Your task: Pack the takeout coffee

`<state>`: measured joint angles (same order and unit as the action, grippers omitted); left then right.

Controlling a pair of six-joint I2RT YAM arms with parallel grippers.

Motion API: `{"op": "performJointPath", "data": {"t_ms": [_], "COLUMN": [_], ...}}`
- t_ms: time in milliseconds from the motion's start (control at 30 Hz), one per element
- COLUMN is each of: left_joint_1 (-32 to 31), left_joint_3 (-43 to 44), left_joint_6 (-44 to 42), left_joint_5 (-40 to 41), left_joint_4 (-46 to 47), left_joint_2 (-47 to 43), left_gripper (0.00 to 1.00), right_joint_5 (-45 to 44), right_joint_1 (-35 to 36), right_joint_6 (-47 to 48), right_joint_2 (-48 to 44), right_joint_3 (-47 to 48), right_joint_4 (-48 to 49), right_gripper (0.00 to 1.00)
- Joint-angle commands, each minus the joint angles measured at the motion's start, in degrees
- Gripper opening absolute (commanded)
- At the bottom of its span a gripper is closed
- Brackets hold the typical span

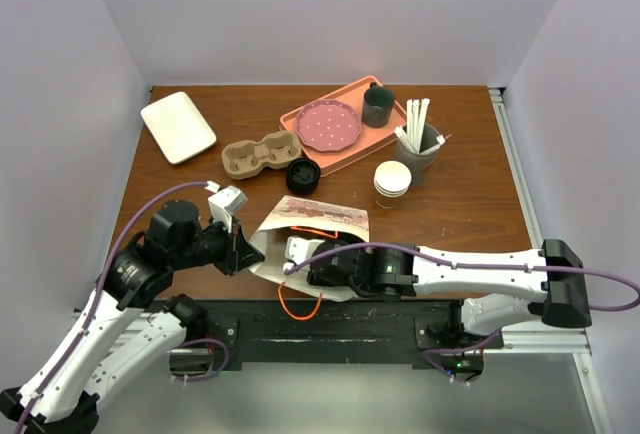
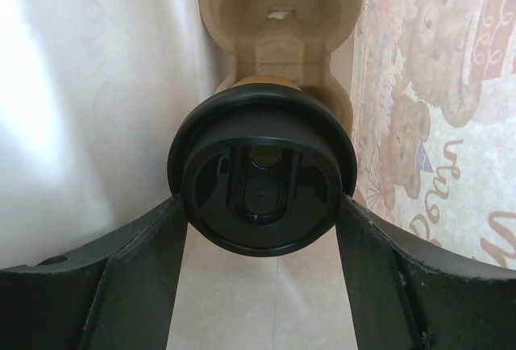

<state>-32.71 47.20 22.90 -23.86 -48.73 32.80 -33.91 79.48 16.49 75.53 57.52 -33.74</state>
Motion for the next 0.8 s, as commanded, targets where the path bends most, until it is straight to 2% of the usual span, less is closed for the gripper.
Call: {"op": "performJointPath", "data": {"t_ms": [0, 300, 467, 633, 767], "left_joint_1": [-0.1, -0.1, -0.1, -0.1, -0.1], "left_joint_3": [0.4, 0.4, 1.3, 2.8, 3.0], "left_joint_6": [-1.0, -1.7, -2.4, -3.9, -2.9], "left_joint_5": [-0.9, -0.8, 1.2, 6.2, 9.3], "left_joint_4": [3.9, 2.8, 1.4, 1.0, 3.3], "left_joint_2": [-1.2, -0.5, 0.6, 2.2, 3.5], "left_gripper": [0.00, 0.00, 0.00, 0.00, 0.00], "right_joint_5": [-2.5, -3.5, -4.7, -3.4, -0.9], "right_joint_1": [0.0, -0.3, -0.2, -0.5, -3.5], "right_joint_6": [-2.4, -6.4, -8.3, -6.7, -3.8], "right_joint_2": [-3.0, -1.2, -1.7, -1.6, -2.0], "right_joint_3": [-0.8, -0.2, 0.0, 1.3, 0.1], "right_joint_4": [1.0, -3.3, -2.0, 1.3, 3.0], "right_gripper": [0.12, 0.12, 0.12, 0.12, 0.12]}}
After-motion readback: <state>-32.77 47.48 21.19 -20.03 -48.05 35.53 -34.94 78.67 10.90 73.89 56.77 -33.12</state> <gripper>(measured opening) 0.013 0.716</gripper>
